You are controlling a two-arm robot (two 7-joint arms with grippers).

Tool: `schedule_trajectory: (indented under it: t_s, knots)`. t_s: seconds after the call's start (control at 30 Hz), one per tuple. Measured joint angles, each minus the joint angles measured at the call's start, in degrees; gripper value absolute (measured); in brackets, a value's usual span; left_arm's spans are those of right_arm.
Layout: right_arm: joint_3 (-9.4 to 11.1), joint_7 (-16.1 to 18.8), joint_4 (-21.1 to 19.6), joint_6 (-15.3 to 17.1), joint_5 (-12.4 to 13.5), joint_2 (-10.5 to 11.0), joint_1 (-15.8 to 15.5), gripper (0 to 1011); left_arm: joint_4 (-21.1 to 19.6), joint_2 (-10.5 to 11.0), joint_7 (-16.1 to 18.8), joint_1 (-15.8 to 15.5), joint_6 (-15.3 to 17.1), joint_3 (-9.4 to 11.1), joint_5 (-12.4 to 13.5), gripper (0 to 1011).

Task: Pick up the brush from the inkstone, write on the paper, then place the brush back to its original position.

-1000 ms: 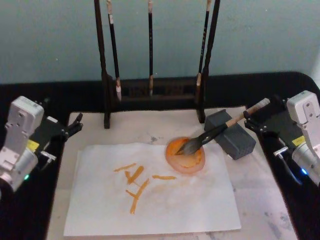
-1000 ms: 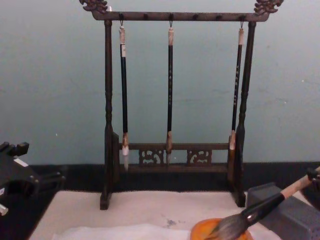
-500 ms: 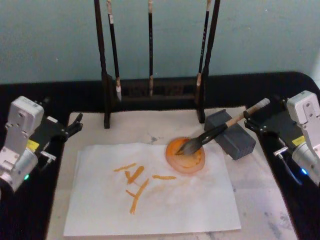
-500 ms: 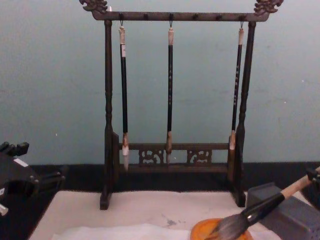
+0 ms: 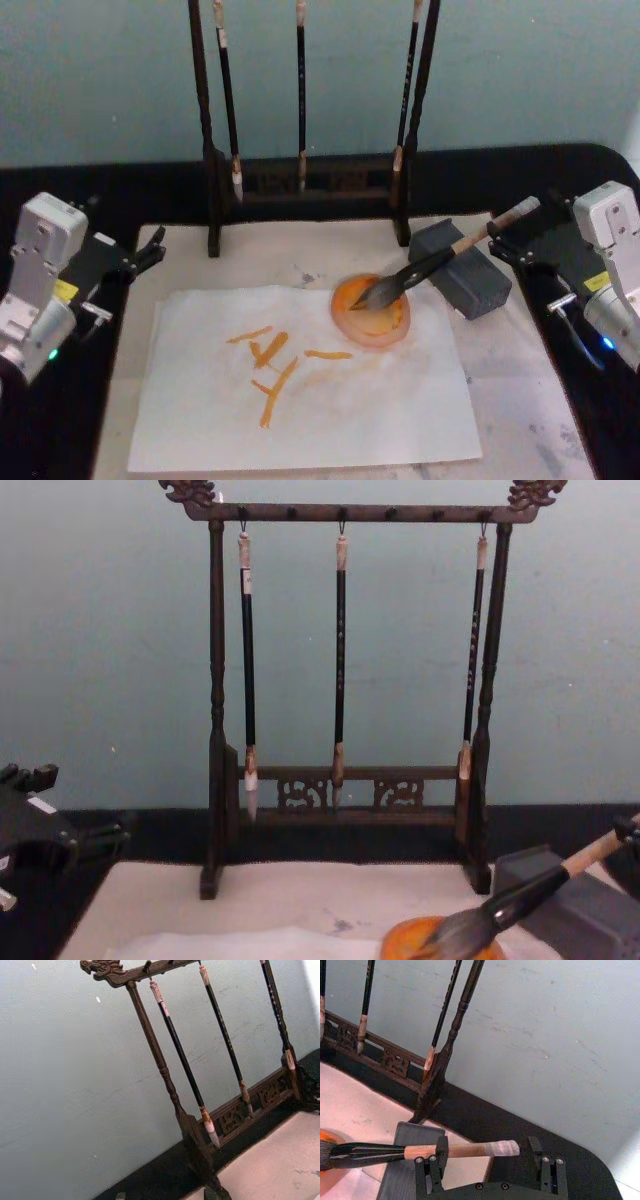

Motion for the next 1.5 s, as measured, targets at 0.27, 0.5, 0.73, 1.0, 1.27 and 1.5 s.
schedule_trajectory:
  t_s: [0.27,0.5,0.73,1.0,1.27,1.5]
  knots:
    - [2.3,2.5,-1.6,0.9,2.9,-0.5,-1.6,1000,0.0,0.0,0.0,0.0,0.0,0.0,0.0,1010]
    - [6.5,7.4,-4.4,5.9,12.8,-1.7,-3.9,1000,0.0,0.0,0.0,0.0,0.0,0.0,0.0,1010]
    - [12.6,10.8,-6.0,16.2,26.6,-5.3,-5.8,1000,0.0,0.0,0.0,0.0,0.0,0.0,0.0,1010]
    - [16.8,10.7,-4.4,23.9,37.6,-9.0,-5.3,1000,0.0,0.0,0.0,0.0,0.0,0.0,0.0,1010]
    - [18.1,9.0,-1.3,27.9,44.6,-11.5,-3.3,1000,0.0,0.0,0.0,0.0,0.0,0.0,0.0,1010]
    - [18.3,8.9,1.3,28.6,48.0,-13.2,-1.5,1000,0.0,0.0,0.0,0.0,0.0,0.0,0.0,1010]
